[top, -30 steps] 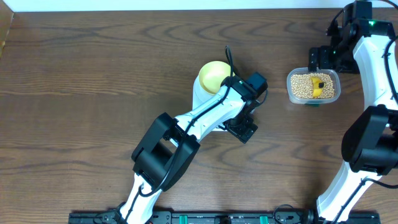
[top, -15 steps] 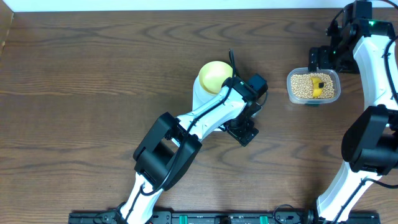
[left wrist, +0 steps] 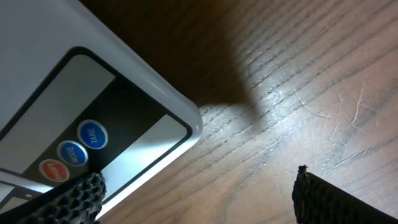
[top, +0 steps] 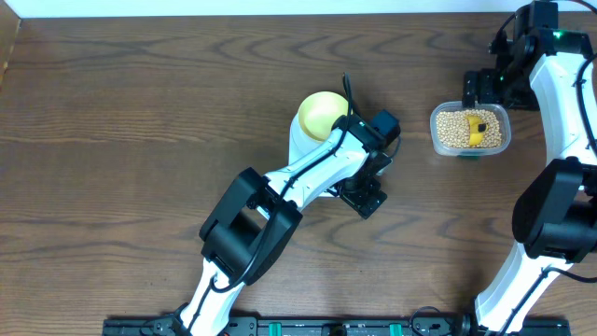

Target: Scoop item into bowl and weigh 50g on scale

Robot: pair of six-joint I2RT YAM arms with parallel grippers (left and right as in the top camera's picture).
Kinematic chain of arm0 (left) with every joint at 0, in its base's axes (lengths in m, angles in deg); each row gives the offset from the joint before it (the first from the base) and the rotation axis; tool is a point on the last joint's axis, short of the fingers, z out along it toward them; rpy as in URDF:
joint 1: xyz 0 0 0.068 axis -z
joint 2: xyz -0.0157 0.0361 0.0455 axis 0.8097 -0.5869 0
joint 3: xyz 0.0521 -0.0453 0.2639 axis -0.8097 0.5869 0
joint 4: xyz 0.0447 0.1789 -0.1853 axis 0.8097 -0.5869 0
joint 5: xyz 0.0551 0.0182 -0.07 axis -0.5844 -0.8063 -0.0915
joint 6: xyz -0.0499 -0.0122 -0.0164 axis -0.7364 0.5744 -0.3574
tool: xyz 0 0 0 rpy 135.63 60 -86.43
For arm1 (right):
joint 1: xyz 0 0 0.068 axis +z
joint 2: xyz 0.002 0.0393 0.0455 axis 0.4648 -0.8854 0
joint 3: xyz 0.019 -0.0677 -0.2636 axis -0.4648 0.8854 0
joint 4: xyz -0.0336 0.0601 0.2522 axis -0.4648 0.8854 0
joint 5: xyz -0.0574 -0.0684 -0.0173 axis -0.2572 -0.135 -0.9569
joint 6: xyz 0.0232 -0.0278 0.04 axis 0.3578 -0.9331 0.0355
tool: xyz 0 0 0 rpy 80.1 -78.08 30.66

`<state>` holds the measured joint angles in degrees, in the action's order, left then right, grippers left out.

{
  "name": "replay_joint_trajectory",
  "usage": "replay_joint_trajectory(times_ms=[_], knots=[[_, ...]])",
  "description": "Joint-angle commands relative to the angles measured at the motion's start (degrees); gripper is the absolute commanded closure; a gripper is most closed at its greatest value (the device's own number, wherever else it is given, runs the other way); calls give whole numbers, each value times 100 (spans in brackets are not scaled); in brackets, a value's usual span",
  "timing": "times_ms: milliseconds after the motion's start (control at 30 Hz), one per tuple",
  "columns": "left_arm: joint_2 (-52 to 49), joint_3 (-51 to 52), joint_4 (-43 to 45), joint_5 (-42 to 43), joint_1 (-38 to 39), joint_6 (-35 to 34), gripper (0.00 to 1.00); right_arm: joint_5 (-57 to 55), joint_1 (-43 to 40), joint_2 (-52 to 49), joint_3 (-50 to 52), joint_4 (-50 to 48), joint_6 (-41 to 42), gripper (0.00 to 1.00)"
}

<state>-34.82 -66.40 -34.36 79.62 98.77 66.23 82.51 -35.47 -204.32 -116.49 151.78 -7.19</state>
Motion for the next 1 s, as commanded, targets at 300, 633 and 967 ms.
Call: replay_joint_trajectory(times_ms=[300,633,967], knots=[[-190,-107,26,70,-105,-109,2,-50,-7,-28,-81,7,-24,1],[-201,-107,140,24,-131,-109,2,-50,-7,-28,-81,7,-24,1],[-234,-107,116,33,-162,-153,2,-50,-7,-28,-81,7,-24,1]])
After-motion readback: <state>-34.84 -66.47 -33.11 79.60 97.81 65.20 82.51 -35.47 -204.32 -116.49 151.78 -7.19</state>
